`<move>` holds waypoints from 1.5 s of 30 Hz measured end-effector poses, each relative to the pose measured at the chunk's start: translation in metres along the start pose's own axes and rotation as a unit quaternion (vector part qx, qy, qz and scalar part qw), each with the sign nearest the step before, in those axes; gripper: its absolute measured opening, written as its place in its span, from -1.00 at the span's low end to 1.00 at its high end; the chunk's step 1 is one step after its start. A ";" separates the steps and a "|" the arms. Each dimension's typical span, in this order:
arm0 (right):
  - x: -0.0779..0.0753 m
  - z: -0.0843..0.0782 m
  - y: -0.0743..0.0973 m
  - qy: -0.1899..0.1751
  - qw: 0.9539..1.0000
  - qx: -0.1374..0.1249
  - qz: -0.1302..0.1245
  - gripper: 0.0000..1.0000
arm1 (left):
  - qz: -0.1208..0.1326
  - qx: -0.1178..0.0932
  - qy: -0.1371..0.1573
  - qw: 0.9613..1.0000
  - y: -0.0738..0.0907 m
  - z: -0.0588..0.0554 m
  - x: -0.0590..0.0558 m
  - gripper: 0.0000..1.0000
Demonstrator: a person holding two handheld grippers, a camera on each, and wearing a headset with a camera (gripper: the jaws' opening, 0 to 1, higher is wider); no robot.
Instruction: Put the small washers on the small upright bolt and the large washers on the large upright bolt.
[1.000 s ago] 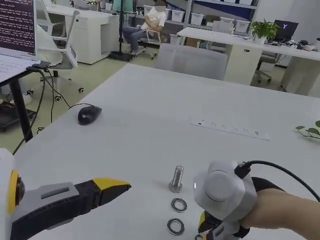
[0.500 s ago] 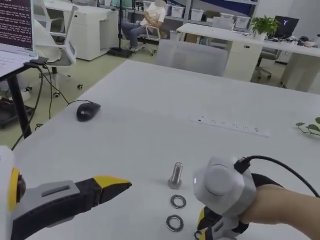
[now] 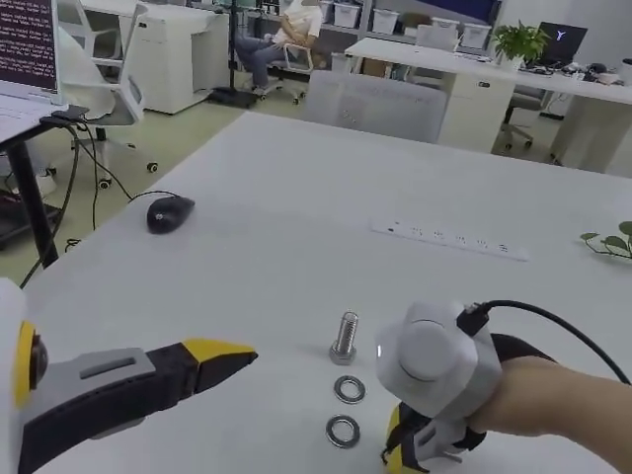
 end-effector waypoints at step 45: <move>-0.053 -0.070 0.094 -0.066 0.991 0.005 -0.116 -0.76 | -0.018 0.013 0.001 1.000 -0.011 -0.003 0.000 0.38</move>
Point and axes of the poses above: the centre of the closed fingertips' face, and the gripper's own axes: y roughly backward along the fingers, x roughly to its left, z roughly out of its top, the point moved 8 cm from there along y, roughly backward along the fingers, and after that the axes turned 4 degrees about y, right-handed, at the moved point
